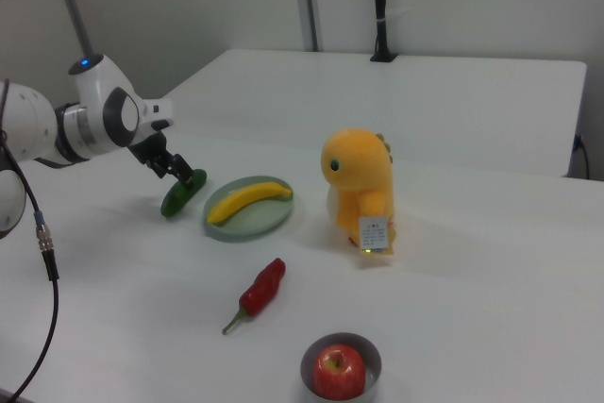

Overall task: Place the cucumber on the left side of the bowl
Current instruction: 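Move the open gripper down over the green cucumber beside the plate, then close the gripper on the cucumber and lift it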

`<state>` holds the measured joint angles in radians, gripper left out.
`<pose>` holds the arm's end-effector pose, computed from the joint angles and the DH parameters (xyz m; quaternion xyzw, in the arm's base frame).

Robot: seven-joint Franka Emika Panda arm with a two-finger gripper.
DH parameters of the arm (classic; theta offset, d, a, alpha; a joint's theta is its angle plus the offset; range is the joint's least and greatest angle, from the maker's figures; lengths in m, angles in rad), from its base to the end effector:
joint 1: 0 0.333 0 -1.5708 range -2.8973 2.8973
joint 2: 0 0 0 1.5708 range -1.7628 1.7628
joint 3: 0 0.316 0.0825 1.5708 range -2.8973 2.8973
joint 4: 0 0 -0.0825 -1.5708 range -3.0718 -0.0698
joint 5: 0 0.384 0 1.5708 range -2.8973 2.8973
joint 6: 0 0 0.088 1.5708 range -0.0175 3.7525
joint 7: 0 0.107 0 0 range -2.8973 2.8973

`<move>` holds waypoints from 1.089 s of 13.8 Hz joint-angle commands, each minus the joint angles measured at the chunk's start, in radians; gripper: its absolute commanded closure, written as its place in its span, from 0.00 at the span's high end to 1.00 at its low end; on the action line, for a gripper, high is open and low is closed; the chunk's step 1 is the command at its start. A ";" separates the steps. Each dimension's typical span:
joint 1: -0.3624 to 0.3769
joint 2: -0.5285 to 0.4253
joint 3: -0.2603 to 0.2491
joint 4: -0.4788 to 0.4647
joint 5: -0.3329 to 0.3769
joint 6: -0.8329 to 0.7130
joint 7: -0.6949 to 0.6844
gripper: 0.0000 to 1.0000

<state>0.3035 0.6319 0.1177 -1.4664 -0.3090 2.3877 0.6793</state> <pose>0.6848 0.2847 0.3424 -0.9841 0.0476 -0.1709 0.0013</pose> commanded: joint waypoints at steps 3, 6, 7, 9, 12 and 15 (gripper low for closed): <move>0.014 0.104 -0.020 0.083 -0.068 0.044 0.025 0.96; 0.013 0.104 -0.018 0.077 -0.090 0.045 0.026 0.10; 0.011 0.103 -0.018 0.077 -0.090 0.045 0.026 0.09; 0.008 0.103 -0.016 0.077 -0.090 0.045 0.026 0.08; -0.015 0.054 -0.004 0.046 -0.104 0.045 0.025 0.08; -0.030 -0.105 -0.004 -0.047 -0.108 0.045 0.014 0.08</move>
<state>0.2886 0.6868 0.1128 -1.3993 -0.3977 2.4202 0.6815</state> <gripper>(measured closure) 0.520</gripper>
